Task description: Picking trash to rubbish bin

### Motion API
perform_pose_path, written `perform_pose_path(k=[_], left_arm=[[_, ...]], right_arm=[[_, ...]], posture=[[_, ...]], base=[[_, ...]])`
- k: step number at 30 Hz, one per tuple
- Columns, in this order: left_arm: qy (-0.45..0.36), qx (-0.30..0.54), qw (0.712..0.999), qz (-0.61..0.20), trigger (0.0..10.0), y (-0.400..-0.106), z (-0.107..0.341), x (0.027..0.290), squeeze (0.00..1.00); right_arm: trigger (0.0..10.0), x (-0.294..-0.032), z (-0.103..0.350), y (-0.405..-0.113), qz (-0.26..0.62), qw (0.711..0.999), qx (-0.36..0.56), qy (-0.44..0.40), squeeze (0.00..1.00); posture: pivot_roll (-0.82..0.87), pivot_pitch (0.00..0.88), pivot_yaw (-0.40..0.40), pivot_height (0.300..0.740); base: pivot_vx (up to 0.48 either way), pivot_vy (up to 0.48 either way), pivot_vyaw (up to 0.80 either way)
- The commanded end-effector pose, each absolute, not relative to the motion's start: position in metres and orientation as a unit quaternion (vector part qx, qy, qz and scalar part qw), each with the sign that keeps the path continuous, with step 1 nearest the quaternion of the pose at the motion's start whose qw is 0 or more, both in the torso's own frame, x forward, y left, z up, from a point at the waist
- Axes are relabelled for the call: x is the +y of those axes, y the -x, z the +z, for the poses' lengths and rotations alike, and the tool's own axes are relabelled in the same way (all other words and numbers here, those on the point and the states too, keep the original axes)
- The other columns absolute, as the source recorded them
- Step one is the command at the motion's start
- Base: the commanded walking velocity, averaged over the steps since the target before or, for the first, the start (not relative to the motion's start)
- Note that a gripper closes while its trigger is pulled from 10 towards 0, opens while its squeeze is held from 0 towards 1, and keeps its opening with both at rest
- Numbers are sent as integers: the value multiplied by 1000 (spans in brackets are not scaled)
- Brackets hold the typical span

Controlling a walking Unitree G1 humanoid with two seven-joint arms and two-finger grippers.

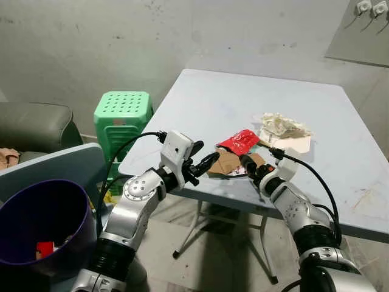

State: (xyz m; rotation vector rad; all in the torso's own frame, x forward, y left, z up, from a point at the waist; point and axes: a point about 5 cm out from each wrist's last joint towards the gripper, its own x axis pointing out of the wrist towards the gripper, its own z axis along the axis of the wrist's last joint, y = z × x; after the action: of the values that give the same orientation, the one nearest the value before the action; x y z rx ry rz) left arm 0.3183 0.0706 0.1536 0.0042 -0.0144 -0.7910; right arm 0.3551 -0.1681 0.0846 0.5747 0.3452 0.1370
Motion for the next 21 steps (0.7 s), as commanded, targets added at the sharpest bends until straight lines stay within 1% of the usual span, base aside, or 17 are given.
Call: perform_pose_path(k=[1,6,21], left_arm=[[-6,-24,923,-384,10000,-321,163,71,0],[-5,-26,925,-378,10000,-322,164,73,0],[-1,-26,927,-374,10000,-323,164,73,0]], right_arm=[[0,-165,89,-358,81,944,160,-276,0],[0,-163,89,-359,90,941,161,-282,0],[0,-170,84,-357,68,947,156,-272,0]], posture=[[-33,0,-37,740],[-31,0,-39,740],[-35,0,-39,740]], base=[[0,0,0],[0,0,0],[0,0,0]])
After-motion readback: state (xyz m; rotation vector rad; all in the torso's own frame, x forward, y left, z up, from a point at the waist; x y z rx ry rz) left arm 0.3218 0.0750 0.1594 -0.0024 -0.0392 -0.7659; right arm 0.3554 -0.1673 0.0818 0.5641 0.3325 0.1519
